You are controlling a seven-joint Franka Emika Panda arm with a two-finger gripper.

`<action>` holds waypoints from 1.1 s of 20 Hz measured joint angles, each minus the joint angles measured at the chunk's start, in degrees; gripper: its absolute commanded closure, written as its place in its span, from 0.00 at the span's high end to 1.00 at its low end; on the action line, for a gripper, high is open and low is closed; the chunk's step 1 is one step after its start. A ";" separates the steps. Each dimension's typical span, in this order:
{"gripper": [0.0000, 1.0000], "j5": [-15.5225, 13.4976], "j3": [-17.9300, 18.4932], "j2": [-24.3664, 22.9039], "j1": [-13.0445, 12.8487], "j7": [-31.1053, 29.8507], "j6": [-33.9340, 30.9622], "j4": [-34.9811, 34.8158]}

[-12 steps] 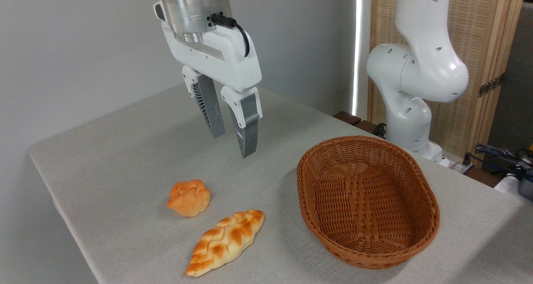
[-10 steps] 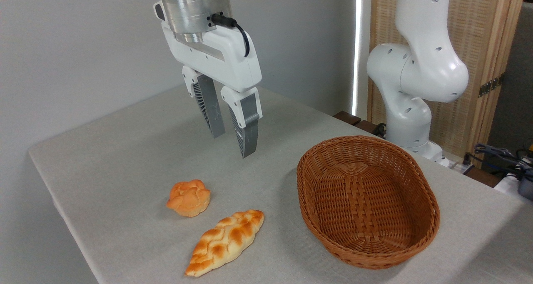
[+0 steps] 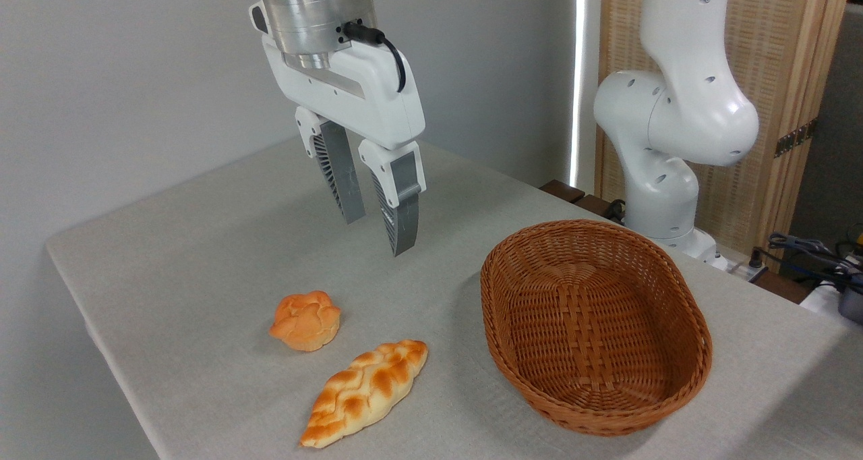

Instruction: Put bread into the basket

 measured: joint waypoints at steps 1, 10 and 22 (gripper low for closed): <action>1.00 0.00 0.00 0.00 0.00 0.00 0.00 0.00; 1.00 -2.70 -0.26 0.77 -0.52 0.00 3.59 -0.18; 1.00 -3.17 -0.95 5.19 -8.66 -9.50 23.79 -11.95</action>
